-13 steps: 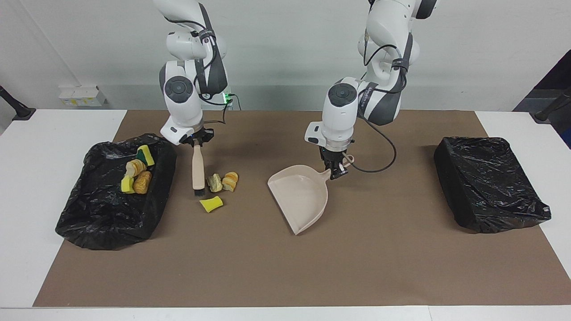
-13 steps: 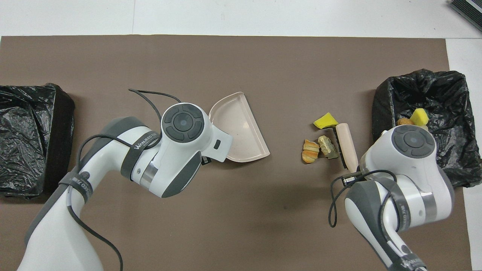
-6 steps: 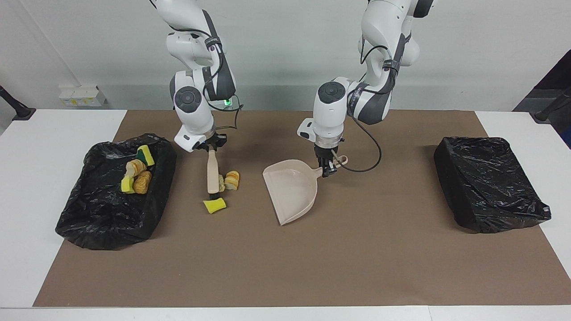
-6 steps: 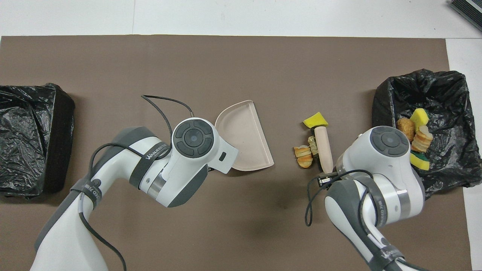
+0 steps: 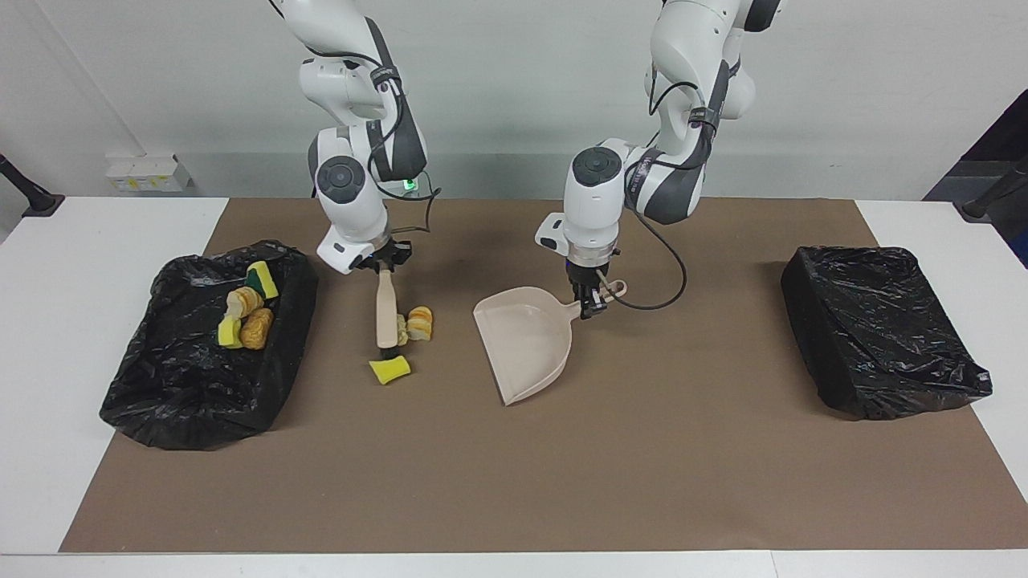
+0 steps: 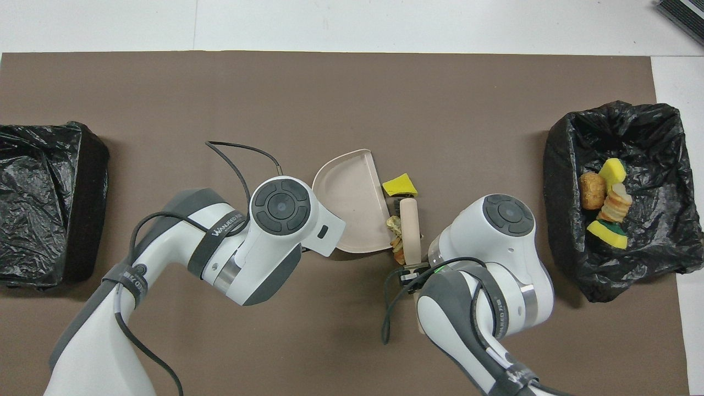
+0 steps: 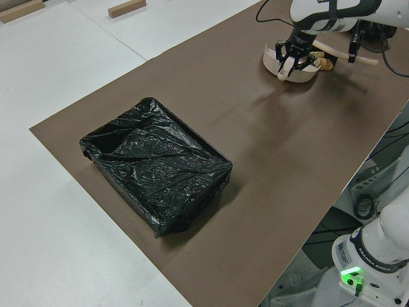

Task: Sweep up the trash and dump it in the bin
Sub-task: 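Sweep the remaining chunks toward the dustpan with the brush in the right gripper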

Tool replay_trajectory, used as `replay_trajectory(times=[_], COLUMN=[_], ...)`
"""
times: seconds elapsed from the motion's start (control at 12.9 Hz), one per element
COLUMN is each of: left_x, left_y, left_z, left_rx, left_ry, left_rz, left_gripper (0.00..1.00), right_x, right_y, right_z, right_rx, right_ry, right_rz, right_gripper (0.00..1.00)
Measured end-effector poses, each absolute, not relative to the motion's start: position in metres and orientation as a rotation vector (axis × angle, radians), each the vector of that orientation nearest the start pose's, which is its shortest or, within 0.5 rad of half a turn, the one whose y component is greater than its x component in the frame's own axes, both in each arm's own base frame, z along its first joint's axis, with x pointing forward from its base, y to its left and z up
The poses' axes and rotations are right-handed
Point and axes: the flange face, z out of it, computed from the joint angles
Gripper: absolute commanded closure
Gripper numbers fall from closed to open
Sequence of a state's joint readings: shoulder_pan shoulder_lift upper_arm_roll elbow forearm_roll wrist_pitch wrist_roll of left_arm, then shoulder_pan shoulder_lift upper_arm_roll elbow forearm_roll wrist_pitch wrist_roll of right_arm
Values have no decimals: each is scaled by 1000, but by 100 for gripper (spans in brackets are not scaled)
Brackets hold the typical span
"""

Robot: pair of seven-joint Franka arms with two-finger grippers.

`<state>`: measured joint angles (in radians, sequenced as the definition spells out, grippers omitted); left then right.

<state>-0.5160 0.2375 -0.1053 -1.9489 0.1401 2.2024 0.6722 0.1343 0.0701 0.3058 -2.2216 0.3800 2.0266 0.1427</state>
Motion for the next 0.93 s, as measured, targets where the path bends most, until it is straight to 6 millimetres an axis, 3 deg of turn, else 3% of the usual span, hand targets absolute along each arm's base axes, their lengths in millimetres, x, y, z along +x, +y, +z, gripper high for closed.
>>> replay_trajectory(times=[0.16, 0.39, 0.54, 0.62, 0.78, 0.93], left_x=[495, 494, 492, 492, 491, 490], left_y=[-345, -345, -344, -344, -343, -343], left_z=[360, 358, 355, 354, 354, 355], left_rx=[-2360, -2359, -2358, -2358, -2359, -2360], left_ry=[1935, 1937, 1939, 1939, 1938, 1936], left_rz=[-19, -19, -25, -25, -26, -27], left_gripper=[100, 100, 100, 100, 100, 100], right_x=[456, 477, 489, 495, 507, 522], right_y=[249, 259, 249, 236, 219, 211], right_z=[345, 406, 454, 466, 466, 450], right_rx=[-2761, -2682, -2678, -2737, -2911, -3024], right_ry=[-81, -107, -128, -153, -215, -295], right_rz=[539, 611, 659, 651, 585, 498], right_gripper=[100, 100, 100, 100, 100, 100])
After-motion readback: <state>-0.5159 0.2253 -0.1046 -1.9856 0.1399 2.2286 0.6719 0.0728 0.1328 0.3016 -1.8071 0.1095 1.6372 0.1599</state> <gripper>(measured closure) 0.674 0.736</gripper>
